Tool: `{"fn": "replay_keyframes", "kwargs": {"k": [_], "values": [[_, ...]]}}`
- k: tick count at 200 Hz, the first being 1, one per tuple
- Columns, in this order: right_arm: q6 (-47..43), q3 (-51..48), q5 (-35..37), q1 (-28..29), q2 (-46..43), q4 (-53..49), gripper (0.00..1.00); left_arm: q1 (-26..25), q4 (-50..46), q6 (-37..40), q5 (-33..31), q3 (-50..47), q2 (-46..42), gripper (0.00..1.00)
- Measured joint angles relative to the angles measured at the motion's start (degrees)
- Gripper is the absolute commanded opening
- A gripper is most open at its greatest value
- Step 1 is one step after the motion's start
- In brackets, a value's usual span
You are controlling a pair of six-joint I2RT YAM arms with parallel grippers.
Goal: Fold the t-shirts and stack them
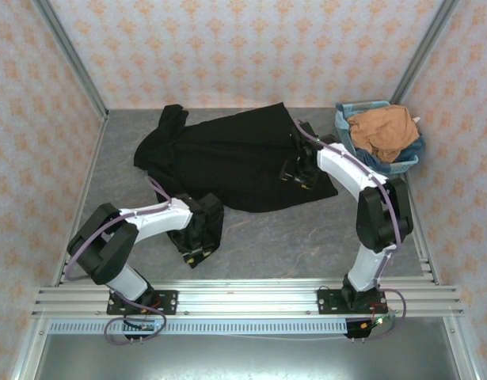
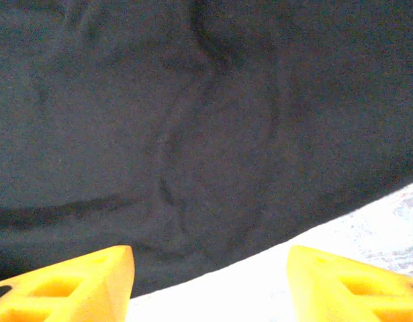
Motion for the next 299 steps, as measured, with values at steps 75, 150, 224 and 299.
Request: {"fn": "replay_keyframes", "kwargs": {"k": [75,150,224,299], "values": [[2.0,-8.5,1.0,-2.7,-8.5,0.8,0.58,0.0,0.4,0.6,-7.6,-0.9,-4.3,0.00],[4.7,-12.6,4.4,-12.9,-7.6,1.8,0.69,10.4,-13.7,4.6,-20.1,1.2,-20.9,0.00],[13.5,-12.8,4.9,-13.1,-0.5,5.5,0.72,16.9,-16.7,8.0,-21.3,0.2,-23.3,0.00],[11.3,-5.2,7.3,-15.2,9.8,5.8,0.68,16.9,-16.7,8.0,-21.3,0.2,-22.4,0.00]]}}
